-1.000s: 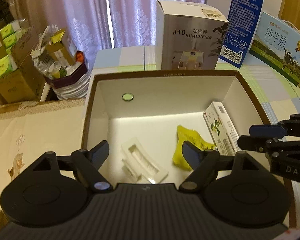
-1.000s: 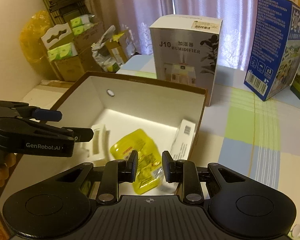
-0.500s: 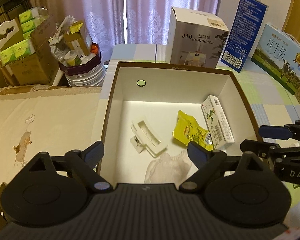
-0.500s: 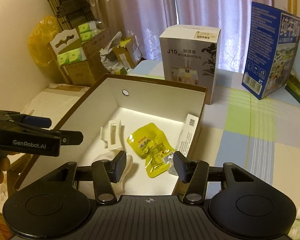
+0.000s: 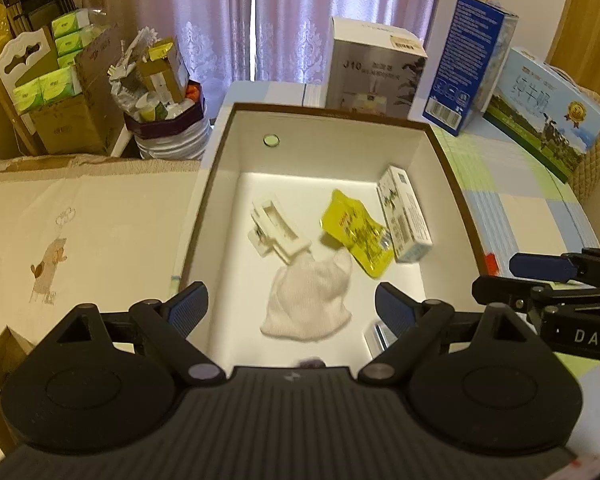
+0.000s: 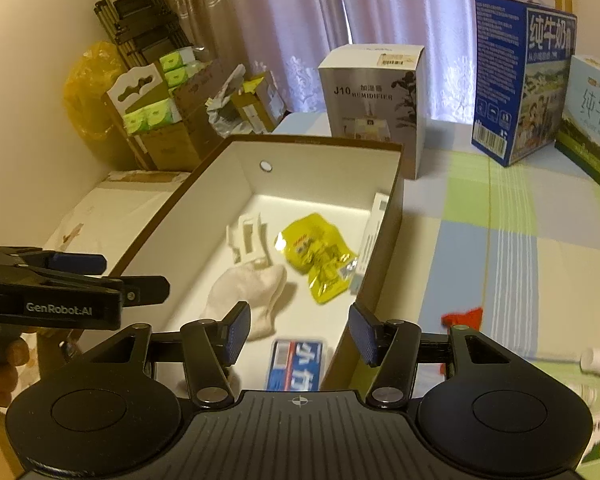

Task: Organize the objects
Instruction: 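Withdraw both tools from the box toward the remaining table items, then move the right tool to the small white pill bottle while the left tool approaches the red candy packet, then grasp the white pill bottle with the right tool while the left tool grasps the red packet, then carry the pill bottle and red packet over the open box, then open both tools to drop the red packet and pill bottle into the box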

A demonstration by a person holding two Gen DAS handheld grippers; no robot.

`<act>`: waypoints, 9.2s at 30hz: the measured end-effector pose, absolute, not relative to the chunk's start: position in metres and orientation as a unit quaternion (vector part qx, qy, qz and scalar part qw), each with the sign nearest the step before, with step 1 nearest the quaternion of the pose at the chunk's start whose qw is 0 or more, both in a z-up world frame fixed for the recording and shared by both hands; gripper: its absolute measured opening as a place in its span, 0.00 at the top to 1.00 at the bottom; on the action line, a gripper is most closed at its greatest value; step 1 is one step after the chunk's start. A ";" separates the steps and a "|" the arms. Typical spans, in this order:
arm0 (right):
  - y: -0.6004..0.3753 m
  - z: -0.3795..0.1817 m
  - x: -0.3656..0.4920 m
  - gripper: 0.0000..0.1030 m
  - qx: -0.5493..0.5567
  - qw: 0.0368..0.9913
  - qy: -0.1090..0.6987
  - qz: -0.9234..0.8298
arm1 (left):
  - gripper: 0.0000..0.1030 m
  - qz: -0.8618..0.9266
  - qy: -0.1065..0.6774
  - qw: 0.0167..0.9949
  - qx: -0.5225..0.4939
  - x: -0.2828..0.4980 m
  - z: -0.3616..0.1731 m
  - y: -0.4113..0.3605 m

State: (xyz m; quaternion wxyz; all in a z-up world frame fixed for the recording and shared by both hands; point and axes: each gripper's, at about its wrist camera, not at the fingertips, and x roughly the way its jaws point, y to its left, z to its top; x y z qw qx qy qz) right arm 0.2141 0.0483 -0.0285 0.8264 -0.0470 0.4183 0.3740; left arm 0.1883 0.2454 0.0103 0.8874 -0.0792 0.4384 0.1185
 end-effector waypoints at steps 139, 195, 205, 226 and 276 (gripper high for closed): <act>-0.230 -0.099 0.351 0.58 0.004 0.861 0.469 0.198 | 0.53 0.080 0.536 0.838 -0.067 0.358 -0.126 0.022; -0.137 -0.016 0.195 0.58 -0.001 0.815 0.411 0.408 | 0.75 0.049 0.404 0.905 -0.124 0.173 0.013 0.054; -0.050 -0.019 0.161 0.58 -0.020 0.786 0.408 0.464 | 0.75 0.118 0.397 0.900 -0.135 0.120 0.021 0.133; 0.054 -0.054 0.181 0.58 -0.071 0.808 0.413 0.415 | 0.75 0.142 0.440 0.882 -0.090 0.143 -0.011 0.249; 0.109 -0.073 0.270 0.58 -0.100 0.819 0.408 0.391 | 0.34 0.099 0.461 0.881 -0.049 0.244 -0.042 0.283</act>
